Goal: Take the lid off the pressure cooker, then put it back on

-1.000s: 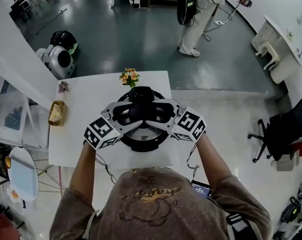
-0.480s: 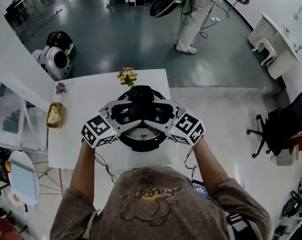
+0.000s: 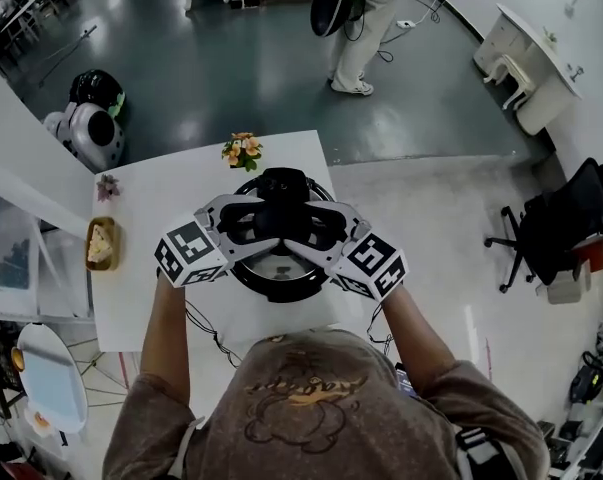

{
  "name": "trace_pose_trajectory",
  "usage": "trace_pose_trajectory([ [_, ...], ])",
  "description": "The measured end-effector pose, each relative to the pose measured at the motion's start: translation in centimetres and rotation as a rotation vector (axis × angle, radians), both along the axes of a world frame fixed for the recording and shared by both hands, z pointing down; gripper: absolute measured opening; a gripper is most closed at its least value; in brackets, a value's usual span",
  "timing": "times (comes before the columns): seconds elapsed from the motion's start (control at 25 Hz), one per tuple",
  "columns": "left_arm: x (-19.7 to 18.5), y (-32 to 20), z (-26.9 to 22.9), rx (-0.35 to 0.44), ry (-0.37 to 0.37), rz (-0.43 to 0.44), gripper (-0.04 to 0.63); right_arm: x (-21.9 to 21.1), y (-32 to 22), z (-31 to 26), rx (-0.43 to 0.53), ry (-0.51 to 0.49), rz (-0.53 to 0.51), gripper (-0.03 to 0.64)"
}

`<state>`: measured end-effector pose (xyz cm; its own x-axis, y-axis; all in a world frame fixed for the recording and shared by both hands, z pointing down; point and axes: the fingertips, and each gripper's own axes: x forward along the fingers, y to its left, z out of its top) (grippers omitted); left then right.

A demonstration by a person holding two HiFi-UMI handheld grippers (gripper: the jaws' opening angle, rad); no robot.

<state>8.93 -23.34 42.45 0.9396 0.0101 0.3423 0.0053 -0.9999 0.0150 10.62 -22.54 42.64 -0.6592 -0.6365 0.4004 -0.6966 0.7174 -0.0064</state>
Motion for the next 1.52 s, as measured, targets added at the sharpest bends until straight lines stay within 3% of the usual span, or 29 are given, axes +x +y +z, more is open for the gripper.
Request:
trace_pose_trajectory([
  [0.72, 0.6, -0.1, -0.2, -0.005, 0.000, 0.248, 0.264, 0.4, 0.4, -0.1, -0.024, 0.001, 0.250, 0.262],
  [1.16, 0.5, 0.1, -1.1, -0.003, 0.026, 0.249, 0.264, 0.3, 0.6, -0.9, -0.017, 0.013, 0.247, 0.261],
  [1.52, 0.4, 0.6, -3.8, 0.029, 0.036, 0.164, 0.264, 0.1, 1.0, -3.8, 0.027, 0.018, 0.162, 0.261],
])
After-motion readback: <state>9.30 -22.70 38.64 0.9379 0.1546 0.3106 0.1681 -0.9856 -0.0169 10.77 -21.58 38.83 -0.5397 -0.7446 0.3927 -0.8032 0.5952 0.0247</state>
